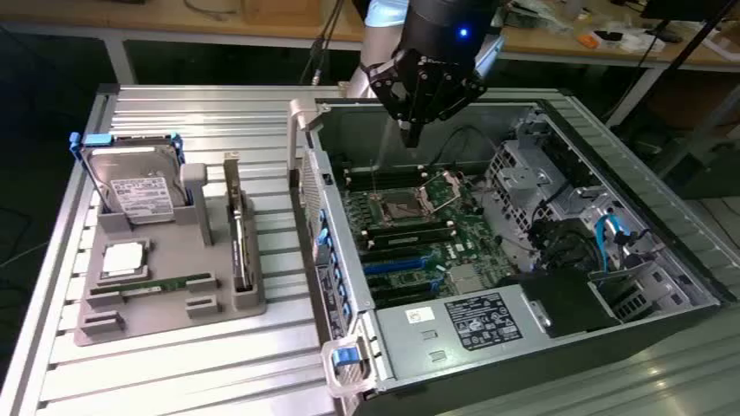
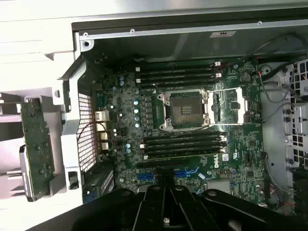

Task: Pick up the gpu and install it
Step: 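Reach for the gpu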

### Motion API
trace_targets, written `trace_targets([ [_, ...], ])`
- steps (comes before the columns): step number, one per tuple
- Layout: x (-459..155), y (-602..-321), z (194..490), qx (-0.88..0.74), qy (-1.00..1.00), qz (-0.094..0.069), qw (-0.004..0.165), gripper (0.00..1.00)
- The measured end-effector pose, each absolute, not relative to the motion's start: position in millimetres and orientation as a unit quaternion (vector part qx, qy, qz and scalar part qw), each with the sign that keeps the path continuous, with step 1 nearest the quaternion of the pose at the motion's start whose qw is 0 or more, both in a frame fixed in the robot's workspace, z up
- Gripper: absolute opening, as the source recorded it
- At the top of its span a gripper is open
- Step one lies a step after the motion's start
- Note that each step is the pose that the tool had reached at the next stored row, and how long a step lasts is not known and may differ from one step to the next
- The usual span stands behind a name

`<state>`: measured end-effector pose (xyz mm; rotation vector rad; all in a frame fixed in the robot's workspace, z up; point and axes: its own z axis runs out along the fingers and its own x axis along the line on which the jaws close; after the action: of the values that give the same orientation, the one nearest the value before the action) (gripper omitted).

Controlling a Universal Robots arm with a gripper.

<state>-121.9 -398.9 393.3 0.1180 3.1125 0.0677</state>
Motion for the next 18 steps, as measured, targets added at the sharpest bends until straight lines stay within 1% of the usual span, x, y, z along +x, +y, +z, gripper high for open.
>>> trace_targets([
  [12,-130,-399,393,0.038,0.999,0.022,0.013,0.11],
  [18,-154,-399,393,0.038,0.999,0.022,0.013,0.11],
])
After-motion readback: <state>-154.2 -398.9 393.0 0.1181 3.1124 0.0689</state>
